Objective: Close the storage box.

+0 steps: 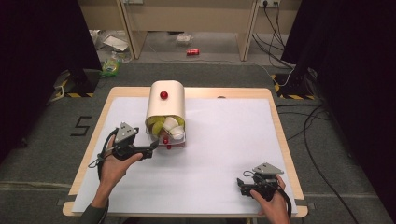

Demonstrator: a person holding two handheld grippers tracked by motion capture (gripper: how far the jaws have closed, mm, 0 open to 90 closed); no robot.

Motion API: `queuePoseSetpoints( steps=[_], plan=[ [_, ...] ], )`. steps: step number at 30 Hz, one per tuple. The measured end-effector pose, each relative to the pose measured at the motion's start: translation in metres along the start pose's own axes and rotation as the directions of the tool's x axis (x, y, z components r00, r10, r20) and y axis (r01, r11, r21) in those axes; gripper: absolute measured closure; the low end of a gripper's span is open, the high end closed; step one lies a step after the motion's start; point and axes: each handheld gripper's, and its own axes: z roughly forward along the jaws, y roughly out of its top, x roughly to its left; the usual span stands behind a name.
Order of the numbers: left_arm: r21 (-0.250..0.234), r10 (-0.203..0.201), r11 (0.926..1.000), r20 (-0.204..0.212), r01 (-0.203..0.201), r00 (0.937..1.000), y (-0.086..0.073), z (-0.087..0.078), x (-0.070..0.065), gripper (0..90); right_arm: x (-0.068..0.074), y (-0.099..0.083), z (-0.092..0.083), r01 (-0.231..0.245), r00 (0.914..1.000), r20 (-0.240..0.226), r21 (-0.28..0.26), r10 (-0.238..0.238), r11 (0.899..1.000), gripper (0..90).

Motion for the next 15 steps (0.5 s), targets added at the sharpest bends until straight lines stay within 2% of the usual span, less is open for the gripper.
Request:
queuePoseSetpoints(
  steps=[9, 15],
  plan=[
    [0.000, -0.001, 1.0000, -0.039, 0.001, 0.9992, -0.0022, 0.0023, 0.0011, 8.7, 0.0000, 0.0000, 0.0000, 0.001, 1.0000, -0.001, 0.000, -0.001, 1.000, 9.8],
    [-0.003, -0.002, 1.0000, -0.051, 0.002, 0.9987, -0.0026, 0.0027, 0.0016, 8.8, 0.0000, 0.0000, 0.0000, 0.001, 1.0000, -0.001, 0.000, -0.001, 1.000, 9.8]
  ],
)
